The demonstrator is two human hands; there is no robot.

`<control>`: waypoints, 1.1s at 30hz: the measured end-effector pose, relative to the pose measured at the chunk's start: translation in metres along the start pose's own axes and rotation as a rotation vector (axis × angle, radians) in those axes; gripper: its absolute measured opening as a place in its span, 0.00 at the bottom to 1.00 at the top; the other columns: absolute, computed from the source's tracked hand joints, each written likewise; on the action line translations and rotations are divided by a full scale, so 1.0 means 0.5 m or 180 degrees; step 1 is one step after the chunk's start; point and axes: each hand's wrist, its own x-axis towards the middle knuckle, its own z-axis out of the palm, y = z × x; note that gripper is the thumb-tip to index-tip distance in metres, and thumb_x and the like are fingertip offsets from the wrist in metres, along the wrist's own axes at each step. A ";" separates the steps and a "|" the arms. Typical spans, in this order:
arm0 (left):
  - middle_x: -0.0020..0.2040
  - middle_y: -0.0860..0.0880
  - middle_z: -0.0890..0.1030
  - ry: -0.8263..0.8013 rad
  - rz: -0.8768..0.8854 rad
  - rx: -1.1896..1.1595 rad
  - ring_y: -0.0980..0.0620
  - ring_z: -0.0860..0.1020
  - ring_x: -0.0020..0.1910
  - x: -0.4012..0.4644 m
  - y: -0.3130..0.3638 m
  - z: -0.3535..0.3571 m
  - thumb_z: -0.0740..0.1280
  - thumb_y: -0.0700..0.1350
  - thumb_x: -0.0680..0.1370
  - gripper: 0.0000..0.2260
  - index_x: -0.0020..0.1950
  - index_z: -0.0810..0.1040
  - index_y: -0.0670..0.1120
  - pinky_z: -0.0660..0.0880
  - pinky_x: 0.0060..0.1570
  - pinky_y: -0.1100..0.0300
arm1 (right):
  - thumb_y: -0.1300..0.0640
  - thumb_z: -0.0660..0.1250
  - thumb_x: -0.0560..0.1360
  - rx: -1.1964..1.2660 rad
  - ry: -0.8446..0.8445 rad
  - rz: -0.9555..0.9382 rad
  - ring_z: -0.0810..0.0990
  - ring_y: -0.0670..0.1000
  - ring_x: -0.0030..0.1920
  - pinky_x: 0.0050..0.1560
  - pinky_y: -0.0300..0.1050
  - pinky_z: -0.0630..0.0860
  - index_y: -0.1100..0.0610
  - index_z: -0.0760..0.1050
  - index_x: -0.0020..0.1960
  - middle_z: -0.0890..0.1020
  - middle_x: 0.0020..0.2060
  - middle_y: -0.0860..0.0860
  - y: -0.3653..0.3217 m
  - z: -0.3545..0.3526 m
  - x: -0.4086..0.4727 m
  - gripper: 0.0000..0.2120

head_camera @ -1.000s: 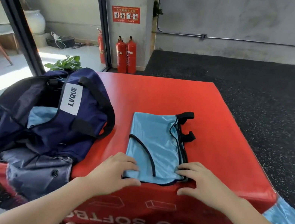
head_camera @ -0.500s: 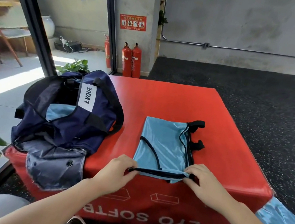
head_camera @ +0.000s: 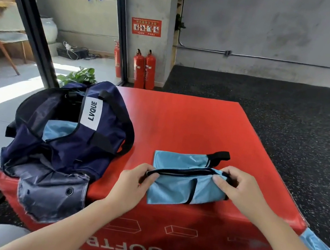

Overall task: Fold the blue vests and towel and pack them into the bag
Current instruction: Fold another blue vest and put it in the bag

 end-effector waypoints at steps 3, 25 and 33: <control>0.37 0.53 0.81 0.0129 -0.0097 -0.0100 0.52 0.78 0.36 0.044 -0.008 0.006 0.69 0.48 0.80 0.01 0.49 0.80 0.53 0.76 0.41 0.51 | 0.51 0.73 0.77 -0.0056 0.0018 0.0117 0.80 0.52 0.38 0.40 0.51 0.74 0.48 0.82 0.45 0.83 0.36 0.45 0.006 -0.007 0.046 0.03; 0.38 0.54 0.78 -0.0063 -0.0910 -0.0026 0.56 0.73 0.32 0.094 -0.052 0.085 0.69 0.41 0.78 0.14 0.59 0.78 0.59 0.69 0.35 0.65 | 0.45 0.67 0.79 -0.1431 -0.0459 0.0537 0.78 0.51 0.44 0.46 0.52 0.76 0.54 0.80 0.47 0.81 0.39 0.49 0.134 0.078 0.261 0.12; 0.51 0.58 0.83 0.0062 -0.1023 0.0065 0.61 0.79 0.51 0.126 -0.071 0.082 0.67 0.40 0.81 0.09 0.54 0.84 0.51 0.73 0.51 0.67 | 0.39 0.69 0.75 -0.1678 -0.0234 0.0818 0.80 0.53 0.45 0.45 0.51 0.78 0.49 0.79 0.47 0.81 0.40 0.48 0.109 0.072 0.257 0.13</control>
